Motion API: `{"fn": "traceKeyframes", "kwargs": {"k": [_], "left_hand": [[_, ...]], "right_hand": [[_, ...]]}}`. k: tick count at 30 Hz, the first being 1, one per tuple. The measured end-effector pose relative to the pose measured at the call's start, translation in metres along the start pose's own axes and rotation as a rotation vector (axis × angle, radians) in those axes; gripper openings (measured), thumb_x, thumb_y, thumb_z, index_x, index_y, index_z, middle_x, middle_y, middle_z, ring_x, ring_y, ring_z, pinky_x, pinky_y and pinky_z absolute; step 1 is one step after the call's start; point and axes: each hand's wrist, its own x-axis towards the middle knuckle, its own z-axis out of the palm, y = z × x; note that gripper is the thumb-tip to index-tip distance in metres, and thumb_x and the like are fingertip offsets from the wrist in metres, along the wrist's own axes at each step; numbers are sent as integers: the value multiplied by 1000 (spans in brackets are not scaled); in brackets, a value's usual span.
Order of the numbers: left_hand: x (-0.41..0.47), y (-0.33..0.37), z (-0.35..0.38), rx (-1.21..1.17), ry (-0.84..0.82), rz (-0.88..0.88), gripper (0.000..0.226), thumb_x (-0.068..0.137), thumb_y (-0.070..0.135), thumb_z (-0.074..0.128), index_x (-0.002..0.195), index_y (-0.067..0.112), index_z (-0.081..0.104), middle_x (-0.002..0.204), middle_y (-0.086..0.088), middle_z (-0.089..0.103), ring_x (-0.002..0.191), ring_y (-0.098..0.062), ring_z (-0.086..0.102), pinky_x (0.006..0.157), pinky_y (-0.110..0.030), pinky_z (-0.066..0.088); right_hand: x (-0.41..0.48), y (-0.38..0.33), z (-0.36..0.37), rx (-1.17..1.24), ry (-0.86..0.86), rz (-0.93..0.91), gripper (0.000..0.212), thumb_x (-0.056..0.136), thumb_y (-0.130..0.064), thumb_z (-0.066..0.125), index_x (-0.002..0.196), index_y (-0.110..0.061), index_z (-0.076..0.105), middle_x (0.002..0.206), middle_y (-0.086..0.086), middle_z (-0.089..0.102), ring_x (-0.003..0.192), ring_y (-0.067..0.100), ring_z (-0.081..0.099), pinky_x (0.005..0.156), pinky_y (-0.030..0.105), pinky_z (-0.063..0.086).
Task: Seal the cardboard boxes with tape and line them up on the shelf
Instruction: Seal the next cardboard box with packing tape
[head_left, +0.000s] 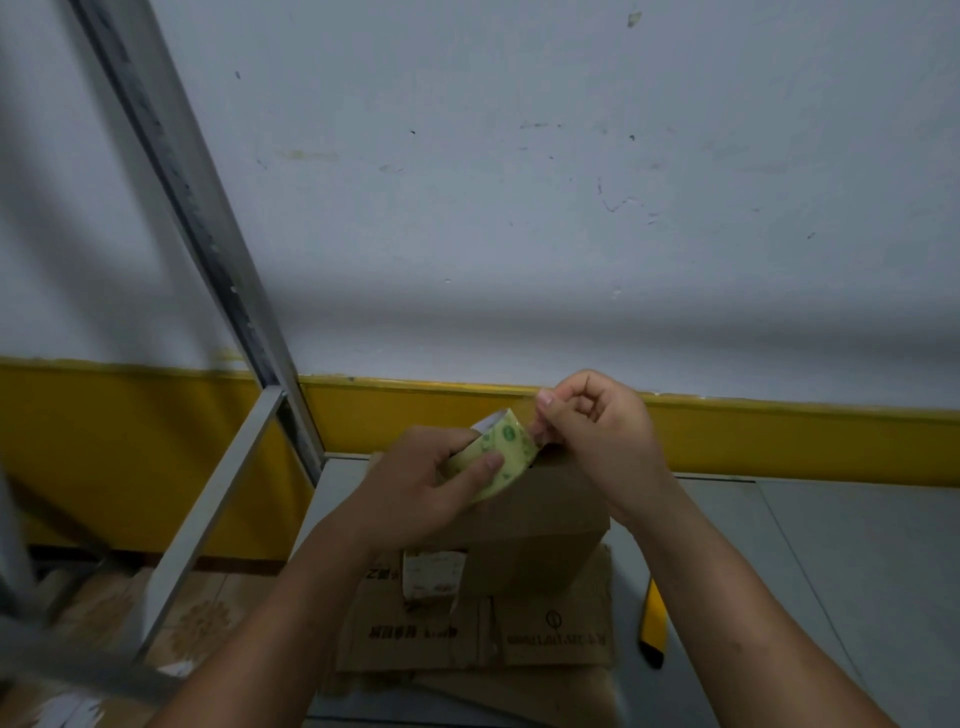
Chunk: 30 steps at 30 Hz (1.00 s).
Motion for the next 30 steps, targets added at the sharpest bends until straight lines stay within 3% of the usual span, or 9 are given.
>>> {"fn": "traceKeyframes", "kwargs": {"k": [4,9,11,13,15,17,20,26,30], "left_hand": [[8,-4,1,215,5,-16,56,99,64,45,73,19,66,60,3,61,54,-13,58,51,-46,47],[17,-1,-9,336,47,-238,78,89,88,42,60,18,63,44,3,52,39,-10,48,46,-33,38],[17,3,-12,379,79,-247,84,83,94,41,58,17,64,45,-3,52,39,-15,49,44,-39,40],[14,9,-16,297,66,-224,82,83,92,46,62,15,68,50,-6,59,44,-19,58,45,-44,48],[9,16,-23,93,40,-199,73,89,77,58,69,9,72,55,-6,66,46,-17,64,41,-36,49],[6,17,-32,-58,31,-147,55,93,54,64,69,5,71,53,-3,64,44,-10,60,41,-19,39],[2,7,-39,-173,-32,-58,51,101,50,65,73,8,72,57,-4,61,48,-16,53,45,-25,32],[0,1,-45,-113,-16,-172,51,96,43,70,76,-3,71,65,-15,69,55,-21,71,43,-21,47],[0,9,-46,65,11,-269,52,92,52,72,69,5,71,61,-9,70,53,-20,71,46,-34,58]], "right_hand": [[-2,2,0,18,94,-61,17,97,-8,68,95,8,61,76,21,72,70,23,71,67,29,60],[-2,3,-2,56,156,-87,15,97,-10,69,94,3,63,72,11,73,70,22,71,67,31,59],[0,7,-2,104,181,-54,14,97,-12,69,93,1,64,73,11,71,71,21,70,69,31,59],[3,12,-3,196,215,-8,14,97,-11,68,95,3,63,72,11,69,69,19,67,70,31,59],[6,16,-6,286,232,55,13,98,-10,67,98,3,63,71,8,67,69,17,65,70,28,58],[8,21,-11,372,236,134,11,99,-11,65,99,0,63,71,3,67,69,13,66,69,25,59],[10,25,-18,435,247,189,9,99,-12,65,97,-4,63,70,0,66,69,10,65,69,25,59],[13,21,-34,417,272,141,9,98,-10,65,91,-6,62,72,1,66,69,11,66,84,34,59],[10,21,-31,381,274,108,7,98,-8,64,95,-3,61,71,2,68,70,12,67,84,35,59]]}}
